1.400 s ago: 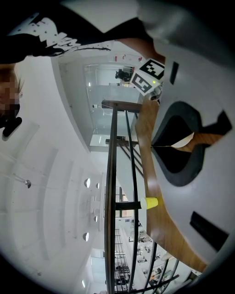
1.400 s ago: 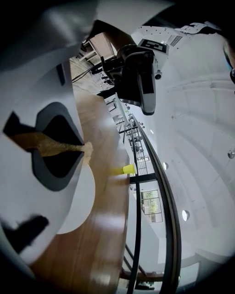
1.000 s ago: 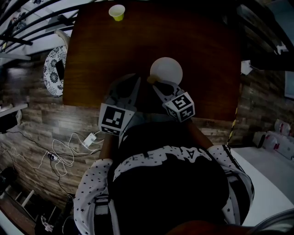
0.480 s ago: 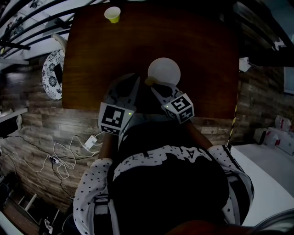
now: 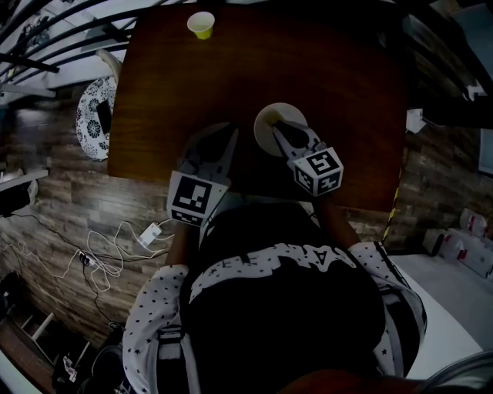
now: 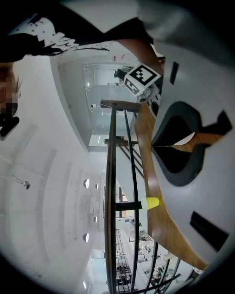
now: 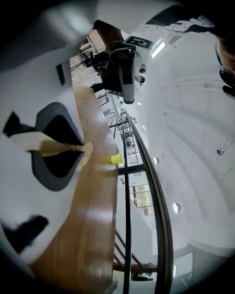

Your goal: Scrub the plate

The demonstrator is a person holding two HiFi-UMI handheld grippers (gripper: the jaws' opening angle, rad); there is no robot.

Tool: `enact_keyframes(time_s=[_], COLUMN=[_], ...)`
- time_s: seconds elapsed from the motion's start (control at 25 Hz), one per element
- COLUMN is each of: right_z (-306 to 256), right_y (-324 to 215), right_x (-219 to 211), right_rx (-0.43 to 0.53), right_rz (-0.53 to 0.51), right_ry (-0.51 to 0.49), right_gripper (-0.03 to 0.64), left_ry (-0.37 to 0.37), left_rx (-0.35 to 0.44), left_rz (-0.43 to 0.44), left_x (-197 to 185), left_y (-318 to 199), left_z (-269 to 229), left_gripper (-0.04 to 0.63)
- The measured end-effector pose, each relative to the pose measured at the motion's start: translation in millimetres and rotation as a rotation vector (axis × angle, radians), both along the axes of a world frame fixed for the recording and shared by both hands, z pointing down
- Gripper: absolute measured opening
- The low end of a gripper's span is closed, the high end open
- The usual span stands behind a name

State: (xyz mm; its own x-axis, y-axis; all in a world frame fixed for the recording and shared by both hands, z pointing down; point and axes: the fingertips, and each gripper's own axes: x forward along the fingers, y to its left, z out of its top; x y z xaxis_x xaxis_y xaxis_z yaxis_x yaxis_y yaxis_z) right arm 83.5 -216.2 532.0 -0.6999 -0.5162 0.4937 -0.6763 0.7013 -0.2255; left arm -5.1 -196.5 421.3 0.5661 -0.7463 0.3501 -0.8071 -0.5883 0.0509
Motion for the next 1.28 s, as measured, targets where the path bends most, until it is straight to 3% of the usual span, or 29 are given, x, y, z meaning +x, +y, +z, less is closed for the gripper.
enact_keyframes(time_s=[0.72,1.28], right_z=[17.9,29.4], right_y=[-43.1,-41.7], right_x=[-7.0,-14.4], right_rx=[-0.001,-0.028], right_rz=[-0.072,-0.107], right_ry=[0.023,0.033], right_gripper=[0.049,0.049], left_ry=[-0.026,-0.029], left_rx=[-0.031,-0.039], left_rz=[-0.154,-0.172], left_x=[-27.5,-32.5], left_y=[-1.7,-3.7], left_z=[4.4,7.7], left_gripper=[0.014,0.014])
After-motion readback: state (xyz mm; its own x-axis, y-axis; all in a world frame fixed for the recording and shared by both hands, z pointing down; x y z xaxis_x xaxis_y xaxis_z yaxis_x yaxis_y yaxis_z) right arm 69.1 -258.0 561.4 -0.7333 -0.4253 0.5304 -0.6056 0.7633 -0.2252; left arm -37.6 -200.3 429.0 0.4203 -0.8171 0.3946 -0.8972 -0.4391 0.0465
